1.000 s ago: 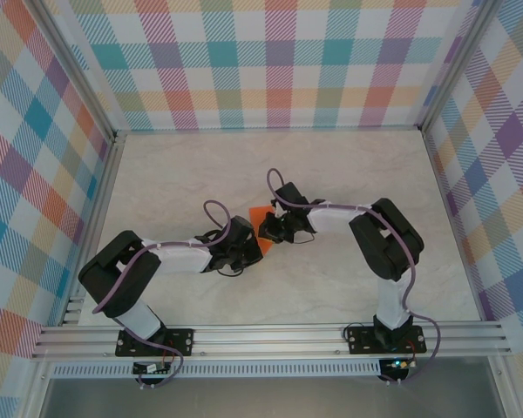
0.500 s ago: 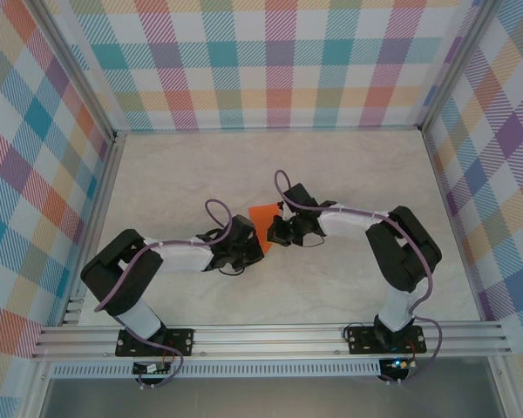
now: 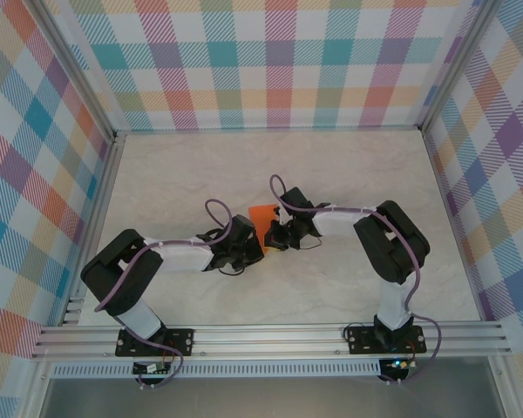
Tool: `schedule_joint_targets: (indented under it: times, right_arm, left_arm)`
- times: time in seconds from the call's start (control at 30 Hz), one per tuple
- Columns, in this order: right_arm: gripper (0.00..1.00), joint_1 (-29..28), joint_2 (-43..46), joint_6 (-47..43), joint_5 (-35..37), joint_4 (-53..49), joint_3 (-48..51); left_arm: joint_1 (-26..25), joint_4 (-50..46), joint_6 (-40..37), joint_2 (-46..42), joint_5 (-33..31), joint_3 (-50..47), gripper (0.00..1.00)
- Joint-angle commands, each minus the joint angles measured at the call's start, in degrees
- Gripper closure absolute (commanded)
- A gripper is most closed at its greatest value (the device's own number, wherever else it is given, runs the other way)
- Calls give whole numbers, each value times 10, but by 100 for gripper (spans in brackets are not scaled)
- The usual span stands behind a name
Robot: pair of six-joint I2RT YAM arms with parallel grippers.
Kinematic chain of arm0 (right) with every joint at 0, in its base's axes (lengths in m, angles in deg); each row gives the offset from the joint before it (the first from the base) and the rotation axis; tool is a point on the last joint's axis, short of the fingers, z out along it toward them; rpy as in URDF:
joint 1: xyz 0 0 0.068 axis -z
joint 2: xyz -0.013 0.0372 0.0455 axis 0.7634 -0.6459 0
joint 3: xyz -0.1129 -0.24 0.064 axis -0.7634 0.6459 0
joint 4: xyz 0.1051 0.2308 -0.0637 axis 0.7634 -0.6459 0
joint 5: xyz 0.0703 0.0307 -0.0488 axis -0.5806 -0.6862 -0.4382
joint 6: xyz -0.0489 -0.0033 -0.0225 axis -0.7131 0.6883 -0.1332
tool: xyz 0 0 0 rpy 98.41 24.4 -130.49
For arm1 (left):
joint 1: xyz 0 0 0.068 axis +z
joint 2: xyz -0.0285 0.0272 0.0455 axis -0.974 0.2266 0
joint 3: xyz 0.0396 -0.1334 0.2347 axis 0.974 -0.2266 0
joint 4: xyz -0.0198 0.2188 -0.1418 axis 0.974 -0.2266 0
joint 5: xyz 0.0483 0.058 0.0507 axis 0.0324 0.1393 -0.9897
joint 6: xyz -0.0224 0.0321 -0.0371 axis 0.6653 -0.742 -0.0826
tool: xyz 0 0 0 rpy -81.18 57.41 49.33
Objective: Fold a paper plane with a square sheet of paper (pick it up from the middle)
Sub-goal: Fold the triangle a second time at the center of the table.
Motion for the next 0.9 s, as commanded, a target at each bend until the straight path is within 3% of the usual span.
schedule_joint_targets:
  times: [0.0,0.17,0.43,0.87]
  right_arm:
    - [97,1,-14,-7,7,1,-15]
    - [97,1,-28,-3,46,-20,-13]
    - [98,1,-25,12,45,-17,-3]
    - [99,2,-26,19,35,-9,-2]
  left_arm:
    - [-2,-67,-6,16,-13,-3,100]
    - [-2,-62,-8,-4,-10,1,99]
    - [-1,9,3,-21,15,-2,93]
    - [-2,18,0,5,4,-10,93]
